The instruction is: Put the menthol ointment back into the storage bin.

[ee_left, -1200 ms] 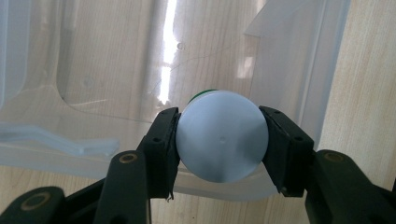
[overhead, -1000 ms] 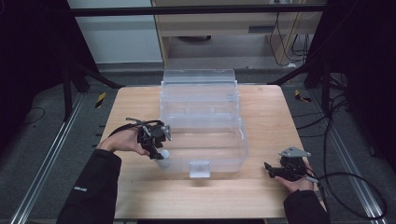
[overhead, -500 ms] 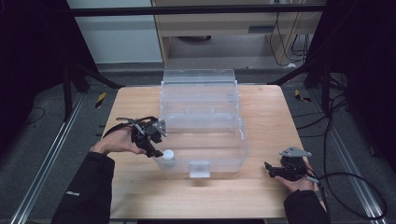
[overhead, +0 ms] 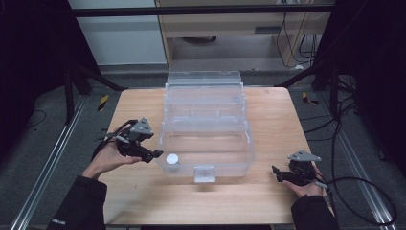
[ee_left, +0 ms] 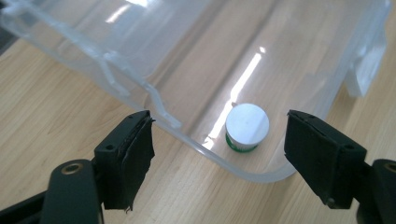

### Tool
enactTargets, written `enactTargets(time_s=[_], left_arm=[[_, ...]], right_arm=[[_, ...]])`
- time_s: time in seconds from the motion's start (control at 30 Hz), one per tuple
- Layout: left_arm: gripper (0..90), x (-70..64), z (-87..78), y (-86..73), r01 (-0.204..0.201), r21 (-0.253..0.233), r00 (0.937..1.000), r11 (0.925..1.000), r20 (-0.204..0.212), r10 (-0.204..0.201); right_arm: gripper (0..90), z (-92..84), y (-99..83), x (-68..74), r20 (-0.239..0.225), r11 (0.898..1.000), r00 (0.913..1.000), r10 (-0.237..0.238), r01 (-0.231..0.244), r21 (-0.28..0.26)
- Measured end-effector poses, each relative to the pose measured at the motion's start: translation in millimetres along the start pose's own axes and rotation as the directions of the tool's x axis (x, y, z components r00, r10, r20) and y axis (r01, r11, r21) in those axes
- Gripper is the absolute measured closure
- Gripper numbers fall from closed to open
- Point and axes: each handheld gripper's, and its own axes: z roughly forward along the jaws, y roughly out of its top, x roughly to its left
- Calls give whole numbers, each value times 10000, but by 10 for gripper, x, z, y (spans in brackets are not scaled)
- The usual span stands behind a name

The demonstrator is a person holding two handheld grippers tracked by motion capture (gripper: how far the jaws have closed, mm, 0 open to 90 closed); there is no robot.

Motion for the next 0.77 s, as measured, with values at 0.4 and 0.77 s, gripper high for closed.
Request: enactTargets(time_s=[0.4, 0.77], left_arm=[[194, 8, -65, -772, 3509, -2895, 8796, 8905, -2242, -4195], [218, -77, 238, -1345, 4842, -3541, 7155, 8001, -3661, -5950]], right_arm=[[156, -36, 0, -12, 24, 9998, 10000, 87, -87, -177], [154, -97, -25, -38, 123, 9975, 9990, 431, -423, -563]])
